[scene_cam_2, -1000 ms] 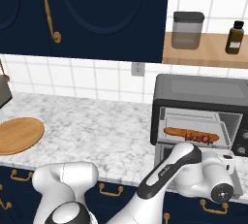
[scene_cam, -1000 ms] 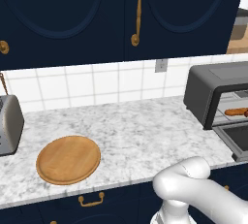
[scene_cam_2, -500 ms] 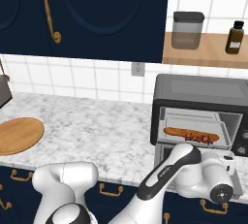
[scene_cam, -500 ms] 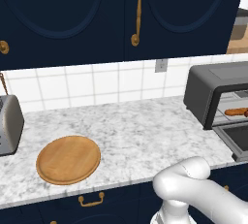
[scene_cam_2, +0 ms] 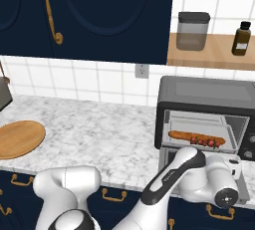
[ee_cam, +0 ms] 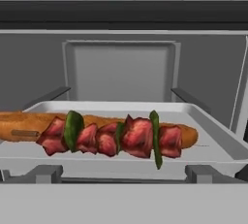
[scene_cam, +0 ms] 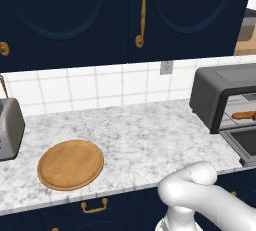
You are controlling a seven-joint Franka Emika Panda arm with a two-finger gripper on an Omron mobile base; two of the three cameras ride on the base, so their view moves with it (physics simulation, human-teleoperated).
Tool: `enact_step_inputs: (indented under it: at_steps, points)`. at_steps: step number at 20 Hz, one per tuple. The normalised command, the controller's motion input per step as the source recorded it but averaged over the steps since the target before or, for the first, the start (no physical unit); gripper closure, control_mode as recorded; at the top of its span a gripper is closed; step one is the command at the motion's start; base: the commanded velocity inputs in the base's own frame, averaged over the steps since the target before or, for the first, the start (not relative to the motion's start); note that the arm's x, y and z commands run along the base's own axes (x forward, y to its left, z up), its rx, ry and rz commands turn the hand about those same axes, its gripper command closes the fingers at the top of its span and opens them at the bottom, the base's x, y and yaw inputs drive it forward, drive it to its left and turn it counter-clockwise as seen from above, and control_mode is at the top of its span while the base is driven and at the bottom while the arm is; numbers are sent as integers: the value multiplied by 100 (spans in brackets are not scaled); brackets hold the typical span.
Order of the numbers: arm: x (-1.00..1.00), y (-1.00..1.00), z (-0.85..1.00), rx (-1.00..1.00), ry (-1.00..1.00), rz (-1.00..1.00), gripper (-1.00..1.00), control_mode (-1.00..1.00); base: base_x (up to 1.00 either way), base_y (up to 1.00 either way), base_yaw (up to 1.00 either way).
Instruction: Pick up the kebab skewer and baguette bread, and place them inside the toaster oven. Close the toaster oven door and start by setting the timer.
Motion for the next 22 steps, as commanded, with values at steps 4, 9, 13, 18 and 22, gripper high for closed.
enact_step_inputs:
  at_steps: [4,9,13,18,22]
  points:
    - [2,0,-4,0,3,0,-100,-100,0,0,0]
    - [0,0,-5,0,6,0,-100,-100,0,0,0]
    - [6,0,-3,0,3,0,-100,-100,0,0,0]
    - [6,0,-5,0,0,0,-100,-100,0,0,0]
    - [8,0,-11,0,0,0,-100,-100,0,0,0]
